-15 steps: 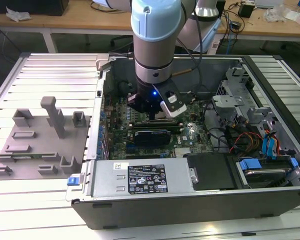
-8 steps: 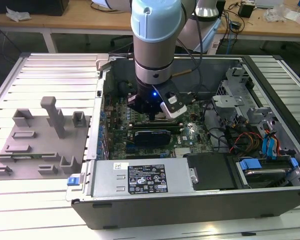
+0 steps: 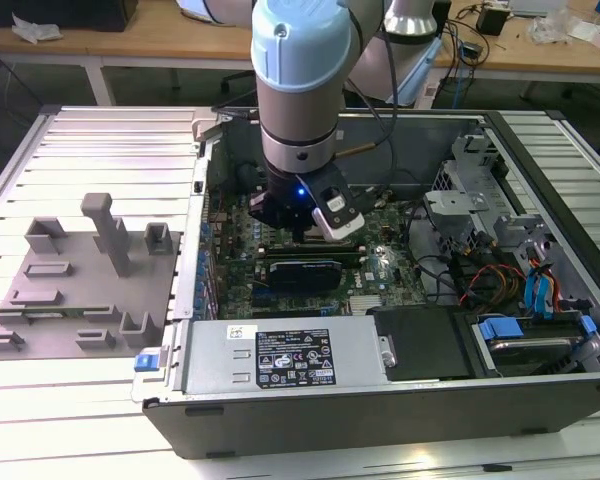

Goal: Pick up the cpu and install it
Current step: 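Install the second cpu locking lever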

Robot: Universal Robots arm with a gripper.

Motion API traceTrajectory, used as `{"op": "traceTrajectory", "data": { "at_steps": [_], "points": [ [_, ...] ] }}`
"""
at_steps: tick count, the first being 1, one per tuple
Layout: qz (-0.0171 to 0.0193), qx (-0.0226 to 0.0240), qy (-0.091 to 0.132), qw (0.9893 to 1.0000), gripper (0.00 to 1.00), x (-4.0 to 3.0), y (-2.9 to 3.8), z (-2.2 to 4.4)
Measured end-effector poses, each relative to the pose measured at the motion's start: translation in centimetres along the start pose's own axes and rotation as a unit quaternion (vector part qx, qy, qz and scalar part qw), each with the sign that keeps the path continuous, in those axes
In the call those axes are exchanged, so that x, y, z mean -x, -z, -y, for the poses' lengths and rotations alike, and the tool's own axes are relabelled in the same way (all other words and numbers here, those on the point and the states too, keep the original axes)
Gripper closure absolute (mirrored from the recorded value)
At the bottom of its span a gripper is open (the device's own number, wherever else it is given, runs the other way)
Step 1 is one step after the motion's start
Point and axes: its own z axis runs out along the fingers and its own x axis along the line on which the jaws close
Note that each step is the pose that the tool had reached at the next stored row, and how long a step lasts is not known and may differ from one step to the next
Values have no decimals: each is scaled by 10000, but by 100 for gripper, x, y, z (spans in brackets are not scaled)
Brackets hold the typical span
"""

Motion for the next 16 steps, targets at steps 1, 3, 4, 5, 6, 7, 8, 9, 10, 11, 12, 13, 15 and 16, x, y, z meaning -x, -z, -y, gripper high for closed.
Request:
{"op": "traceTrajectory", "data": {
  "at_steps": [1,3,4,5,6,7,8,9,10,11,12,13,15,16],
  "points": [
    [1,9,0,10000,89,-6,-7,0],
    [4,28,-1,10000,89,-24,-24,-1],
    [5,35,-1,10000,89,-36,-36,0],
    [5,38,-1,10000,89,-43,-45,2],
    [4,41,-2,10000,89,-46,-58,4],
    [4,44,-1,10000,89,-47,-69,6],
    [5,48,-2,10000,89,-48,-81,8],
    [5,56,-4,10000,89,-50,-100,11],
    [5,63,-5,10000,89,-50,-112,13],
    [6,77,-7,10000,89,-51,-119,15],
    [7,94,-8,10000,89,-51,-121,15],
    [6,104,-8,9999,89,-50,-121,18],
    [8,135,-10,9999,89,-51,-117,45],
    [9,150,-11,9999,89,-51,-115,58]
  ]
}}
